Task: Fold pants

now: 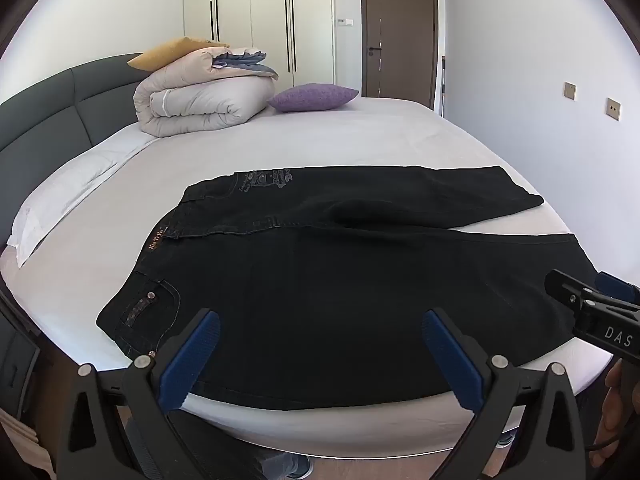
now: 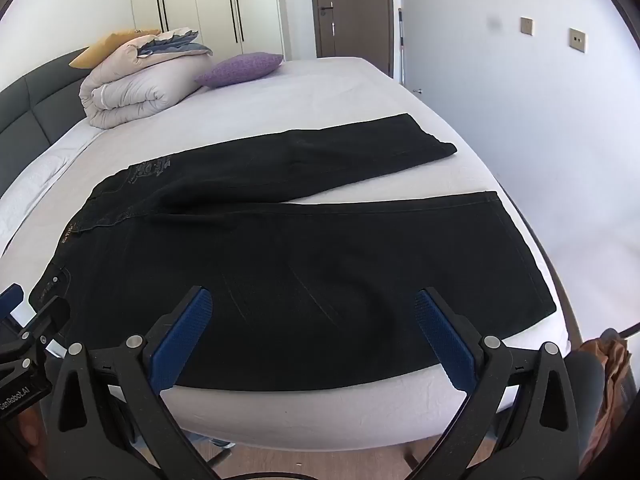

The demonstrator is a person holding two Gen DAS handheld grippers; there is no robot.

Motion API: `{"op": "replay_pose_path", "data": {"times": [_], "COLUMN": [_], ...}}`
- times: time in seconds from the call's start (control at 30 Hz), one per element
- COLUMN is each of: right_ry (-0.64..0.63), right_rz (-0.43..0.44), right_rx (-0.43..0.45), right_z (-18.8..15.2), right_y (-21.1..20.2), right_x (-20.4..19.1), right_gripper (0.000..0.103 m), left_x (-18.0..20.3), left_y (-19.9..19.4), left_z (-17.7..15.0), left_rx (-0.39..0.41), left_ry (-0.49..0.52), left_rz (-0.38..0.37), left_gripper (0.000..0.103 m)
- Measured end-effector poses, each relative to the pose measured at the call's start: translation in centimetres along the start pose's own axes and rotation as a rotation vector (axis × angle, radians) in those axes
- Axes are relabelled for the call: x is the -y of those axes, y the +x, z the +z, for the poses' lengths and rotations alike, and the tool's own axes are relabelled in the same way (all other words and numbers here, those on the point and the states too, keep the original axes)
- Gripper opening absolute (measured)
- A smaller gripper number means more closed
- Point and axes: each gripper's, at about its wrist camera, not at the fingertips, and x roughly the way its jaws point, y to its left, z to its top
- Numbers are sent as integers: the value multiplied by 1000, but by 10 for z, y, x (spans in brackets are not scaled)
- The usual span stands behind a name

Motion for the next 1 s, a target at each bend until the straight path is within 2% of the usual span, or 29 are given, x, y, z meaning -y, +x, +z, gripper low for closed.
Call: {"op": "replay_pose_path", "data": {"times": [1.0], "right_ry": [-6], "right_rz": [-6], "right_rx": [-9], "right_z": [-4], "right_y": [4], "right_x": [4], "right_gripper": [103], "left_x": [2], "left_y": [3], "left_z": [-2], "left_rx": [-4], "left_ry": [2], "left_rz": [-3], "left_gripper": [103]}}
